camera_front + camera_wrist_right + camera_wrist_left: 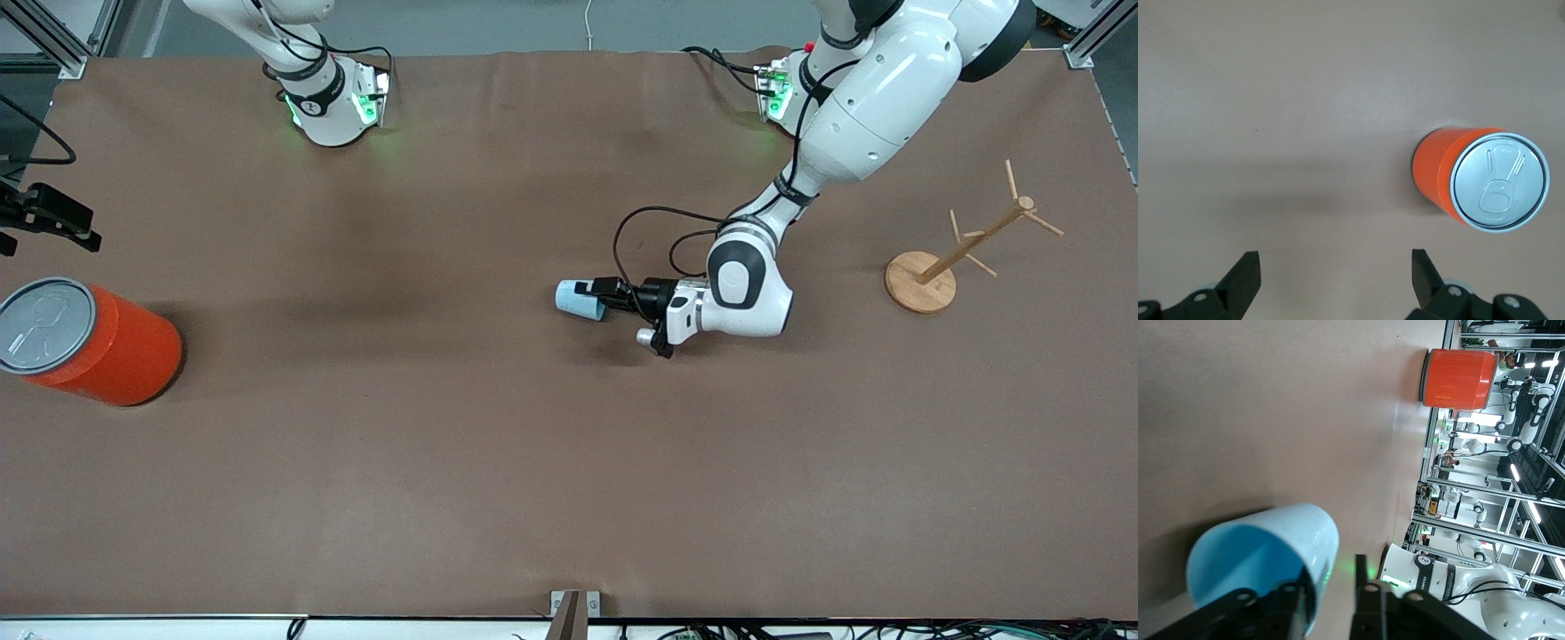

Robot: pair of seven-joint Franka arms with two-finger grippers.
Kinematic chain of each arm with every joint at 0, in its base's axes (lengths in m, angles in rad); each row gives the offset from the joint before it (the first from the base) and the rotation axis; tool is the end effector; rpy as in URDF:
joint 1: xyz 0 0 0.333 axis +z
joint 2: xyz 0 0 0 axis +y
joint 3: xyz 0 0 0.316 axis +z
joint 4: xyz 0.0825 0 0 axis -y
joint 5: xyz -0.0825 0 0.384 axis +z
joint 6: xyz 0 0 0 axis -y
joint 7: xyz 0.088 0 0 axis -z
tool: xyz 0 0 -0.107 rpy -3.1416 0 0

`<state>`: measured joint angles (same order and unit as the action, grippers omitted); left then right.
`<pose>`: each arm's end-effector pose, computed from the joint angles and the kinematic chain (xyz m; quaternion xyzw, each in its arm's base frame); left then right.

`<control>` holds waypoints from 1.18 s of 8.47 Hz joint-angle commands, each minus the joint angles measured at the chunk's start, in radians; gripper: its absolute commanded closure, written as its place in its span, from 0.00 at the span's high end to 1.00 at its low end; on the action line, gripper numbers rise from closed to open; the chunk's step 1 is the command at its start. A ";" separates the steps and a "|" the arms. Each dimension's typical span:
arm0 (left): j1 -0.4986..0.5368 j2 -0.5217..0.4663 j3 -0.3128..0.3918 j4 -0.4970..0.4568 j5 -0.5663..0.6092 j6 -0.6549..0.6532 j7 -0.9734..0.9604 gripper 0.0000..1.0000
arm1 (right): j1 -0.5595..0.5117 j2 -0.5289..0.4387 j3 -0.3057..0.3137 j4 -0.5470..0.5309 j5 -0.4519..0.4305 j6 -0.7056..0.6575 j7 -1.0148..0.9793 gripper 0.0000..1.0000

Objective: Flip cup
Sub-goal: 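Lift the cup with the left gripper and carry it toward the wooden stand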

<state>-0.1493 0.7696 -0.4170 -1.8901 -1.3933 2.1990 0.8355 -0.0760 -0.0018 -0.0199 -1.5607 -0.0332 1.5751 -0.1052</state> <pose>0.4934 -0.3510 0.1242 0.8144 -0.0523 -0.1205 0.5653 0.5518 -0.0566 0.6307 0.9998 0.0046 0.0064 0.0173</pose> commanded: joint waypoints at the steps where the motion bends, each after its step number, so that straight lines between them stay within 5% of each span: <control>1: 0.010 0.000 -0.008 -0.003 -0.024 -0.001 0.025 0.00 | 0.004 -0.006 0.003 -0.001 -0.001 -0.018 0.051 1.00; 4: 0.043 -0.074 0.006 0.020 0.025 -0.002 -0.092 0.00 | -0.021 -0.032 0.005 -0.016 0.010 -0.044 0.053 1.00; 7: 0.091 -0.196 0.032 0.144 0.458 -0.028 -0.558 0.00 | -0.004 -0.073 0.003 -0.030 0.028 -0.049 0.053 1.00; 10: 0.207 -0.188 0.032 0.326 0.876 -0.195 -0.840 0.00 | -0.007 -0.064 -0.002 -0.021 0.035 -0.053 0.045 1.00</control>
<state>0.0247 0.5643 -0.3876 -1.6307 -0.6216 2.0711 0.0511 -0.0793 -0.0499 -0.0219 -1.5655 -0.0146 1.5200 -0.0689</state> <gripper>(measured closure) 0.965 0.000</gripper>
